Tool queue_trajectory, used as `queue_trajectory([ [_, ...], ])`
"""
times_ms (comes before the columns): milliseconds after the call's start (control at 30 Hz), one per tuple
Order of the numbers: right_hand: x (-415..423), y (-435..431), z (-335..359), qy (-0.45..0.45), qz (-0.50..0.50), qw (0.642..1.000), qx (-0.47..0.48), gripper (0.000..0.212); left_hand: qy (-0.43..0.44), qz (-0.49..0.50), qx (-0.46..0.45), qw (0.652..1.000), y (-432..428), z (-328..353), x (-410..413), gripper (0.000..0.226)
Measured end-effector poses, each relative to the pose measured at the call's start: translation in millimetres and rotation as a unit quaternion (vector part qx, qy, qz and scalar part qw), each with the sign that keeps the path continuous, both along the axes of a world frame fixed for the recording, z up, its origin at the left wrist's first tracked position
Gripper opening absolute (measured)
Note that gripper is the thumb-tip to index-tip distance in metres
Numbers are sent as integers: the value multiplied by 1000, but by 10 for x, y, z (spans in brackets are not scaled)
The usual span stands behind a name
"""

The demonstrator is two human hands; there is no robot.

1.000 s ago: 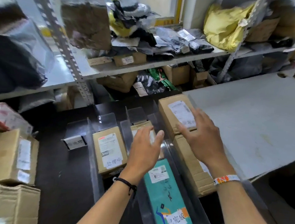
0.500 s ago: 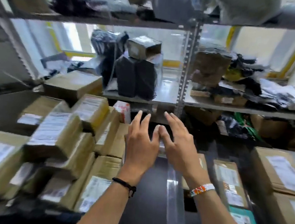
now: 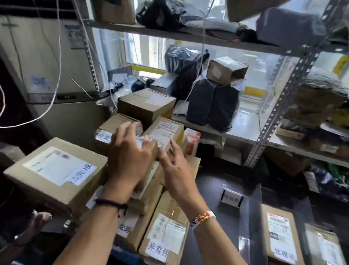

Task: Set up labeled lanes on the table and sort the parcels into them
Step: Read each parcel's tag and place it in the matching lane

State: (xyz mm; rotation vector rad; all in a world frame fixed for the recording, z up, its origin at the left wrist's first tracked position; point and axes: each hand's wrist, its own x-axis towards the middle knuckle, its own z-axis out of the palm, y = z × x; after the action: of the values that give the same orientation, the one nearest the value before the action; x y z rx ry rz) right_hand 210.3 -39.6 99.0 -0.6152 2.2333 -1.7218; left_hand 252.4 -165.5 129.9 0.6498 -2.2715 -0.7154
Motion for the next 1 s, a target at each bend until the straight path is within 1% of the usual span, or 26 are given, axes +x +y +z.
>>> queue_trajectory([
  [67, 19, -214, -61, -21, 1, 999, 29, 78, -97, 34, -3, 995, -297, -18, 11, 48],
  [133, 18, -379, -129, -61, 6, 998, 16, 66, -204, 48, -3, 978, -467, -53, -15, 46],
  [167, 21, -446, -165, -75, 5, 997, 13, 62, -231, 44, 5, 972, -511, -77, -32, 46],
  [200, 25, -492, -194, -86, 2, 996, 12, 63, -234, 36, 14, 972, -544, -105, -50, 45],
  [267, 16, -523, -269, -109, -1, 994, -17, 68, -191, 12, 31, 981, -584, -138, -64, 38],
  [300, 14, -505, -284, -122, -1, 992, -42, 66, -152, -2, 43, 987, -586, -133, -61, 33],
  [367, 17, -423, -251, -136, -6, 986, -97, 51, -63, -38, 67, 995, -554, -77, -43, 28],
  [433, 0, -295, -179, -137, -11, 977, -161, 39, 13, -77, 94, 992, -466, 11, -28, 26],
  [500, -29, -120, -41, -133, -12, 966, -223, 38, 82, -133, 176, 972, -338, 94, -38, 25],
  [567, -67, 70, 100, -119, -24, 955, -269, 42, 130, -196, 267, 934, -145, 177, -44, 23],
  [667, -149, 396, 185, -76, -57, 946, -309, 52, 155, -271, 343, 886, 204, 250, -92, 27],
  [767, -153, 739, 250, -38, -95, 943, -316, 56, 161, -333, 376, 850, 555, 279, -153, 34],
  [900, -161, 1178, 240, -5, -148, 942, -303, 62, 159, -378, 401, 819, 963, 217, -291, 39],
  [1000, -159, 1497, 225, 2, -183, 935, -304, 65, 151, -390, 415, 808, 1265, 153, -403, 41],
])
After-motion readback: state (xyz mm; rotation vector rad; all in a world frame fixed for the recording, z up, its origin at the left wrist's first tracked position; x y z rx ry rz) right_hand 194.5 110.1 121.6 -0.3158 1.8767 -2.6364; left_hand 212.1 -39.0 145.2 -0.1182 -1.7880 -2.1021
